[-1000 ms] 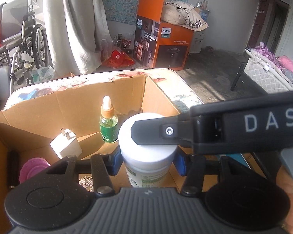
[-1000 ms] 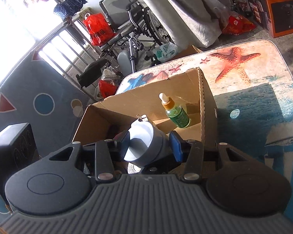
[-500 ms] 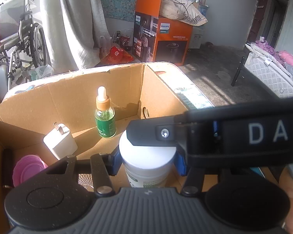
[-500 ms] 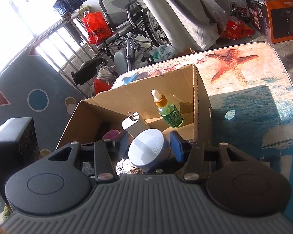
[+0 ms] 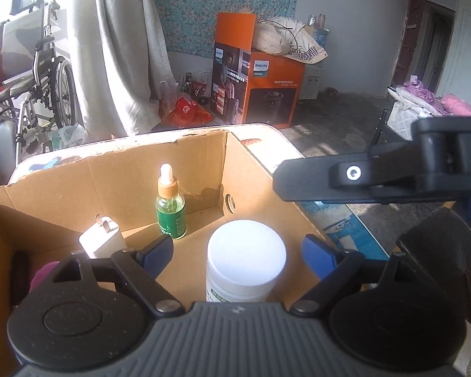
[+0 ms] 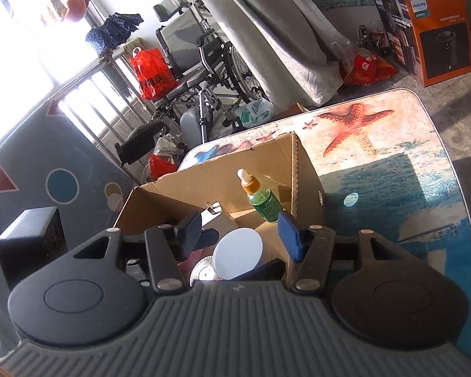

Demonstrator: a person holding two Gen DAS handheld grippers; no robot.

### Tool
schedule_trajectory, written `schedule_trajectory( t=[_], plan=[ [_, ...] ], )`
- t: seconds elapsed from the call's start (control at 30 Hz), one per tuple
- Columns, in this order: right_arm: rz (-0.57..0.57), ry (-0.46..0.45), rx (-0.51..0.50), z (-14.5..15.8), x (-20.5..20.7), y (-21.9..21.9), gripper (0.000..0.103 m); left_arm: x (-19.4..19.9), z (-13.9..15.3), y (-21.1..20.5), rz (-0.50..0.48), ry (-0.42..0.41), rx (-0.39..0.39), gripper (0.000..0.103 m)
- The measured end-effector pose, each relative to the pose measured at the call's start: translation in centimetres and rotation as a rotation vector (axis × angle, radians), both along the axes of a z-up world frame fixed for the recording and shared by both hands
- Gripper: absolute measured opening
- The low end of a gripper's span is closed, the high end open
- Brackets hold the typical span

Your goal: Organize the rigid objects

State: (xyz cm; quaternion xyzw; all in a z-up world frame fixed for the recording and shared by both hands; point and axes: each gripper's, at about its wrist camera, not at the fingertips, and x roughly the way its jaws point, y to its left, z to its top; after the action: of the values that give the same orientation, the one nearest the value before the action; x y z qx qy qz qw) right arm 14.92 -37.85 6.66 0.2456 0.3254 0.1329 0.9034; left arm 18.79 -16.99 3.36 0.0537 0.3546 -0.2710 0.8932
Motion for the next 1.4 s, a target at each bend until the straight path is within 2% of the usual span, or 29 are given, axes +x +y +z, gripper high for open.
schedule_trajectory(
  t=[0.17,0.27,0.33,0.4,0.5,0.67,0.8,0.87,0.97,1.1,1.17,1.4],
  plan=[
    [-0.046,-0.045,0.057,1.6,-3.4,-1.5,0.058,-1.7,1.9,1.8,0.044,-0.032,-0.055,0.091],
    [-0.061,-0.064,0.114,2.1,-5.7,-1.9,0.06,-3.4,3.6,3.4,0.056,-0.043,-0.1,0.096],
    [-0.068,-0.08,0.118,2.4,-7.3,-1.7,0.062,-4.6,4.7,4.6,0.061,-0.044,-0.122,0.102],
    [-0.08,-0.103,0.114,2.9,-9.1,-1.2,0.066,-6.0,5.6,6.1,0.071,-0.057,-0.135,0.103],
    [-0.101,-0.135,0.079,3.4,-11.4,0.0,0.076,-7.7,6.8,7.8,0.123,-0.079,-0.103,0.103],
    [-0.123,-0.145,0.01,3.0,-14.1,2.3,0.092,-9.1,7.2,9.7,0.239,-0.069,-0.025,0.103],
    [-0.129,-0.133,-0.075,2.6,-15.0,4.3,0.096,-10.0,7.2,11.1,0.317,-0.067,0.035,0.103],
    [-0.138,-0.139,-0.114,2.7,-15.4,5.0,0.101,-10.0,7.2,11.1,0.355,-0.077,0.077,0.103],
    [-0.148,-0.141,-0.158,2.7,-15.7,5.9,0.102,-10.3,7.1,11.1,0.378,-0.11,0.109,0.103],
    [-0.167,-0.108,-0.228,2.5,-15.9,6.9,0.102,-10.6,6.6,10.5,0.318,-0.122,0.176,0.103],
    [-0.168,-0.1,-0.256,2.4,-15.8,7.3,0.102,-10.7,6.1,10.3,0.332,-0.124,0.195,0.103],
    [-0.158,-0.055,-0.352,1.6,-14.4,8.9,0.102,-10.2,5.0,11.3,0.386,-0.088,0.189,0.103]
  ],
)
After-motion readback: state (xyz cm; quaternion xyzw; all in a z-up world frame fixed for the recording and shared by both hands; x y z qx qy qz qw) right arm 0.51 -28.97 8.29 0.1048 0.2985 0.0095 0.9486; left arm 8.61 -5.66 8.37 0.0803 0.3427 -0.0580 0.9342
